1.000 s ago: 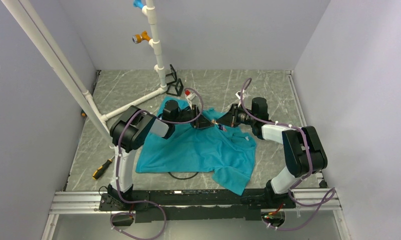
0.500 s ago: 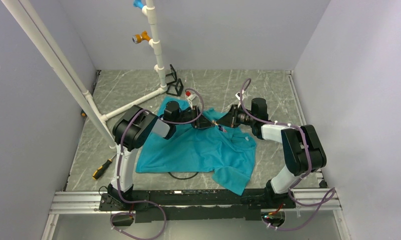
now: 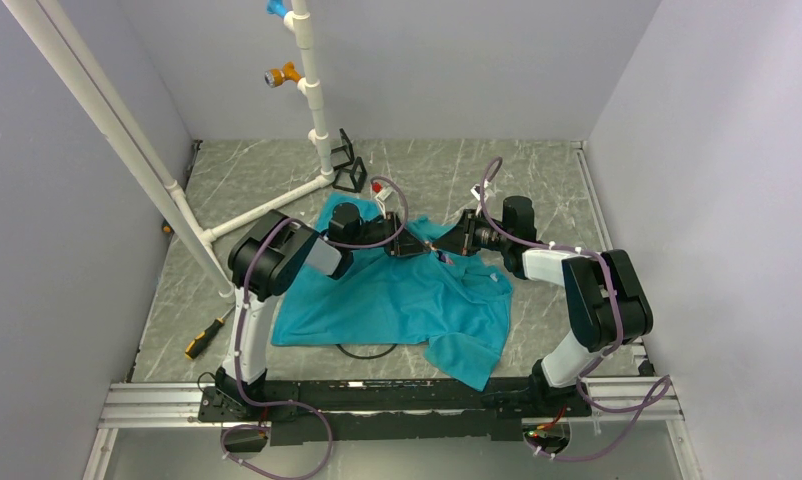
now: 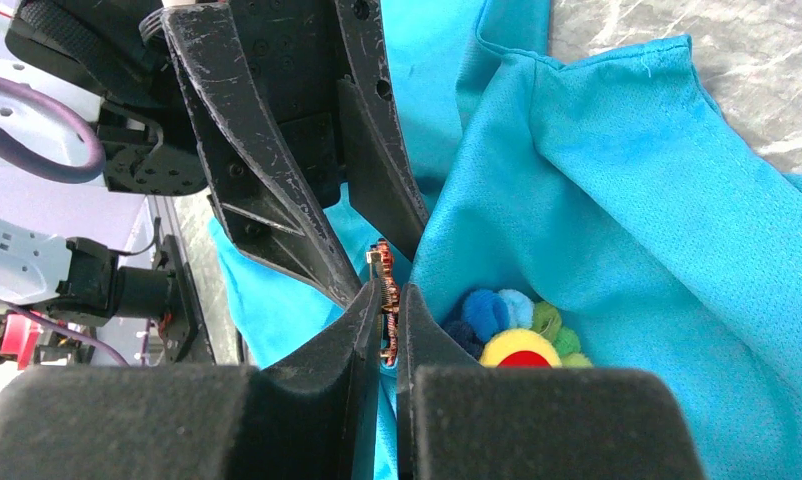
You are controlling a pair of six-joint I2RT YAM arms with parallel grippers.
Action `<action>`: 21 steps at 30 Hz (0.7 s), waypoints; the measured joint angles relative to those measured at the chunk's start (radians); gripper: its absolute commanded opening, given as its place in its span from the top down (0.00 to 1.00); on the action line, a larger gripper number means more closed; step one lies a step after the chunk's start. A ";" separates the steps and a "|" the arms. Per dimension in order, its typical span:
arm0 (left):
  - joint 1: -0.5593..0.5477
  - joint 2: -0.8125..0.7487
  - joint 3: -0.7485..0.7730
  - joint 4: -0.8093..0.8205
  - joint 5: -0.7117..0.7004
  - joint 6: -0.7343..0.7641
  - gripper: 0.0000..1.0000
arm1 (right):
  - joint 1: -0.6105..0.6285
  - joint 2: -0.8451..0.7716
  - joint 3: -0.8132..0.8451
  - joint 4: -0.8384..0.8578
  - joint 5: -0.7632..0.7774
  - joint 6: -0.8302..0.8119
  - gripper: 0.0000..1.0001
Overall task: Remove the brooch from the garment
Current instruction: Remove the brooch from the clothes.
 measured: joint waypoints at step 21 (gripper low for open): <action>-0.008 0.010 0.006 -0.024 -0.053 -0.025 0.70 | 0.000 0.000 -0.014 0.009 0.032 0.014 1.00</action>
